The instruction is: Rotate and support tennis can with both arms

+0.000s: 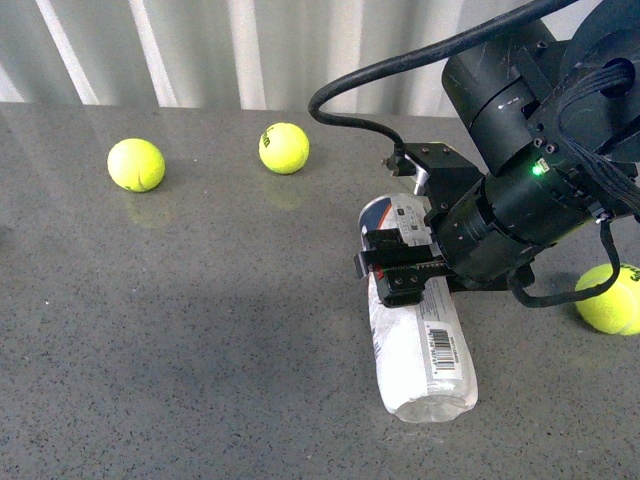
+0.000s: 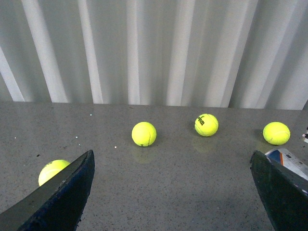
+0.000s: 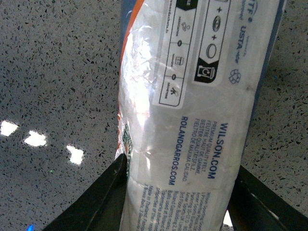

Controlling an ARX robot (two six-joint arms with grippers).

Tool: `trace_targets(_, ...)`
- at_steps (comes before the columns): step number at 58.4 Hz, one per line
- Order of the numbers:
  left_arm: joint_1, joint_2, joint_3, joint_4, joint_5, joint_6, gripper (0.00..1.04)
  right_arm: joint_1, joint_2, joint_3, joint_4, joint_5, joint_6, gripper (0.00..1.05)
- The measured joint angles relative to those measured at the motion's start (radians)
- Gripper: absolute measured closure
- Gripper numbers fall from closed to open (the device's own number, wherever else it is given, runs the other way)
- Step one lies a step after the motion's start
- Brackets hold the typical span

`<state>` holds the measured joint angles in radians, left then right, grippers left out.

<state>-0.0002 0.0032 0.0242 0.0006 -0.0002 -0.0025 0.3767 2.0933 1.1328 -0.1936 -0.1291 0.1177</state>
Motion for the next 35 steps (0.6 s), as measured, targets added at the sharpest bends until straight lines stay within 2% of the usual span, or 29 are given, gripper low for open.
trace_targets(4, 0.000, 0.000, 0.000, 0.000, 0.000, 0.000, 0.07, 0.000, -0.005, 0.000, 0.000, 0.001, -0.004, 0.64)
trace_targets(15, 0.000, 0.000, 0.000, 0.000, 0.000, 0.000, 0.07, 0.001, -0.013, 0.000, 0.000, 0.010, -0.013, 0.80)
trace_targets(35, 0.000, 0.000, 0.000, 0.000, 0.000, 0.000, 0.07, 0.009, -0.028, 0.000, -0.002, 0.021, -0.034, 0.93)
